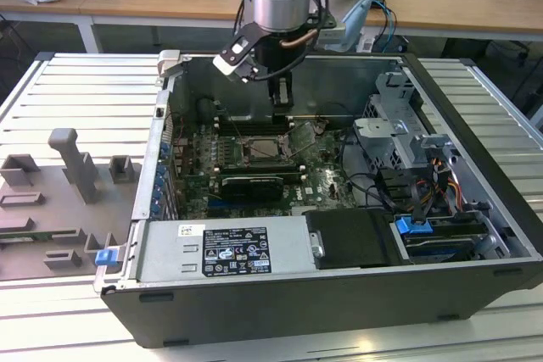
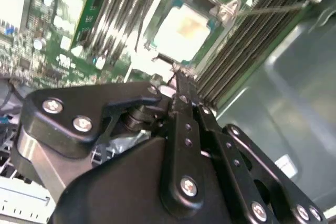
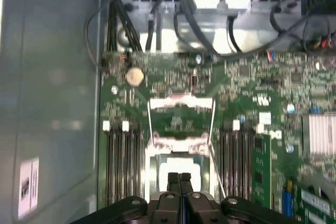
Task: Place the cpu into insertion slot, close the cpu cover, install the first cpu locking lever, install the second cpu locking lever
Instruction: 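Close the cpu cover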
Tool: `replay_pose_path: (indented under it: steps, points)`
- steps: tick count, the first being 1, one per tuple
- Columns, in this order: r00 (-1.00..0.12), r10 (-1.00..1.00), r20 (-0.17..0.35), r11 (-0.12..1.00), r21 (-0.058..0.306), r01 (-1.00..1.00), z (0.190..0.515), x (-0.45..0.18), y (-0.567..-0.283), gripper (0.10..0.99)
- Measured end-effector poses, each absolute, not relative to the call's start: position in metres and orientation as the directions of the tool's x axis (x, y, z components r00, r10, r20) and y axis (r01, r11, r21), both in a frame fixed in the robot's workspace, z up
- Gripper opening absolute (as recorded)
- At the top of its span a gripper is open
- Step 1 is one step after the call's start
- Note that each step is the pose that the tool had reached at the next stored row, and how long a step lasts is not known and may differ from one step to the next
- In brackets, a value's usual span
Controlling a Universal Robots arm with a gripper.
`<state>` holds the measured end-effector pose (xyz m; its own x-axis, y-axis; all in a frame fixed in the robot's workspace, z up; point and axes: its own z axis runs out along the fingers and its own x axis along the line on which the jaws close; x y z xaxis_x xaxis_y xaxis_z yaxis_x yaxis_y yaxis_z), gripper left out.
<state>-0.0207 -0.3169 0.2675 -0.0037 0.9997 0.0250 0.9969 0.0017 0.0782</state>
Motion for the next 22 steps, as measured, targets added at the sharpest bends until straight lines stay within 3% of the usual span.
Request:
replay_pose_path:
  steps: [22]
  points:
    - [-0.029,0.999,0.024,0.027,0.077,0.997,0.255,0.051,-0.317,0.106]
